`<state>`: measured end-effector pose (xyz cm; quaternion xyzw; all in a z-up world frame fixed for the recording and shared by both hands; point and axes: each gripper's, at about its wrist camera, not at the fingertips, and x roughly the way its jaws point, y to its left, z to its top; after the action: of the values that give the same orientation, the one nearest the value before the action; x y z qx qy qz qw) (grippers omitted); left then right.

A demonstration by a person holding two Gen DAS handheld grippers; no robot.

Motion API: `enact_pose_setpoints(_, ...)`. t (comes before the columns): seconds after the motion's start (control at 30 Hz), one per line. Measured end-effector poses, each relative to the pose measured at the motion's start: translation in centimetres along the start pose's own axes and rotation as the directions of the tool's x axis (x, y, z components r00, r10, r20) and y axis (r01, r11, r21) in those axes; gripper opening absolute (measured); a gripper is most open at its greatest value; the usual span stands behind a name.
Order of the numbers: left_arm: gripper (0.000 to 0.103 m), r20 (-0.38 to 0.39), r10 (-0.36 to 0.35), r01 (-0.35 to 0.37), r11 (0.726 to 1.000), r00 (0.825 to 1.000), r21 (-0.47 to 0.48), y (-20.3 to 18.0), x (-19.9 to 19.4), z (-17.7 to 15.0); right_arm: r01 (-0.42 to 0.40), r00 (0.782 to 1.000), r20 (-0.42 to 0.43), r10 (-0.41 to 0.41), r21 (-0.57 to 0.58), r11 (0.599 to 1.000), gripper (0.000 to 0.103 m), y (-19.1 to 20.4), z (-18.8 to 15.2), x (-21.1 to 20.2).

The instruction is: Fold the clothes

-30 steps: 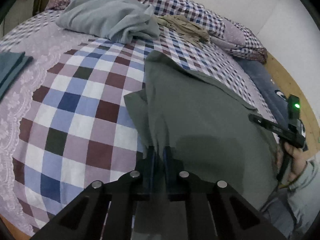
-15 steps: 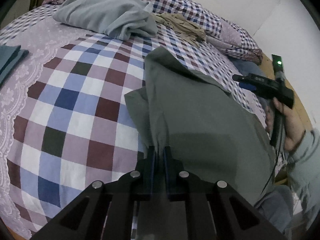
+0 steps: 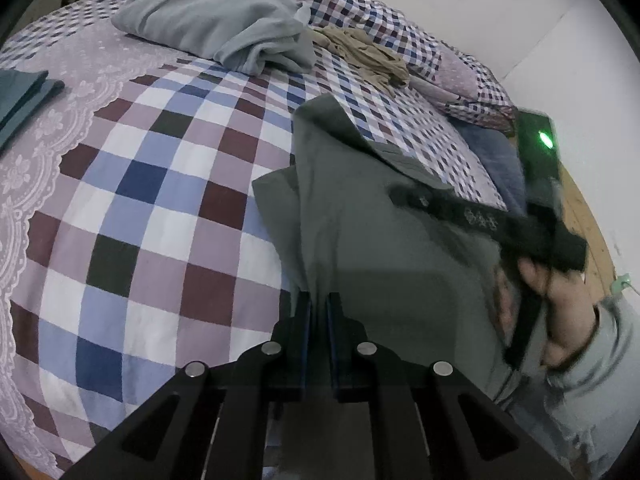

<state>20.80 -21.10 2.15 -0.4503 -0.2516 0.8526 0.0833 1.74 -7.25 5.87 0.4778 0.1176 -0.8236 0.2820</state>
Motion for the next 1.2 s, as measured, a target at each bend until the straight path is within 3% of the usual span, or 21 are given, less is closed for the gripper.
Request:
enact_pose_setpoints(0.27, 0.006, -0.025, -0.033, 0.033, 0.999, 0.999, -0.006, 0.6, -0.1, 0.1, 0.146, 0.988, -0.045, -0.146, 0.01, 0.989, 0.053, 0.8, 7.4, 5.7)
enact_pose_setpoints(0.37, 0.006, -0.026, -0.035, 0.034, 0.999, 0.999, -0.018, 0.9, -0.3, 0.1, 0.201, 0.978, 0.051, -0.203, 0.027, 0.979, 0.053, 1.9, 8.5, 3.4)
enact_pose_setpoints(0.43, 0.006, -0.024, -0.031, 0.03, 0.999, 0.999, -0.029, 1.2, -0.4, 0.1, 0.128, 0.979, 0.153, -0.137, 0.066, 0.99, 0.057, 2.4, 8.4, -0.1)
enact_pose_setpoints(0.5, 0.006, -0.013, -0.019, 0.019, 0.999, 1.0, -0.044, 1.7, -0.8, 0.1, 0.065, 0.976, 0.201, -0.081, 0.082, 0.995, 0.061, 2.4, 7.6, -3.2)
enact_pose_setpoints(0.67, 0.006, 0.03, 0.004, 0.0, 0.99, 1.0, -0.14, 3.8, -2.2, -0.4, -0.013, 0.964, 0.266, -0.013, 0.099, 0.995, 0.069, -0.6, 3.1, -11.7)
enact_pose_setpoints(0.9, 0.009, 0.06, -0.004, 0.02, 0.963, 0.998, -0.268, 5.9, -3.7, -1.6, -0.012, 0.946, 0.32, -0.056, 0.207, 0.978, 0.074, -5.6, -9.7, -20.7)
enact_pose_setpoints(1.0, 0.025, 0.069, -0.003, 0.023, 0.956, 0.998, -0.294, 5.7, -4.3, -2.6, 0.016, 0.927, 0.357, -0.12, 0.283, 0.959, 0.075, -7.4, -15.1, -22.8)
enact_pose_setpoints(1.07, 0.042, 0.075, -0.008, 0.031, 0.95, 0.997, -0.31, 5.3, -4.5, -3.4, 0.015, 0.912, 0.38, -0.153, 0.341, 0.94, 0.077, -9.0, -18.4, -23.8)
enact_pose_setpoints(1.2, 0.057, 0.085, -0.022, 0.05, 0.937, 0.996, -0.345, 4.4, -4.8, -5.0, 0.012, 0.896, 0.385, -0.22, 0.476, 0.879, 0.078, -13.7, -23.0, -25.1)
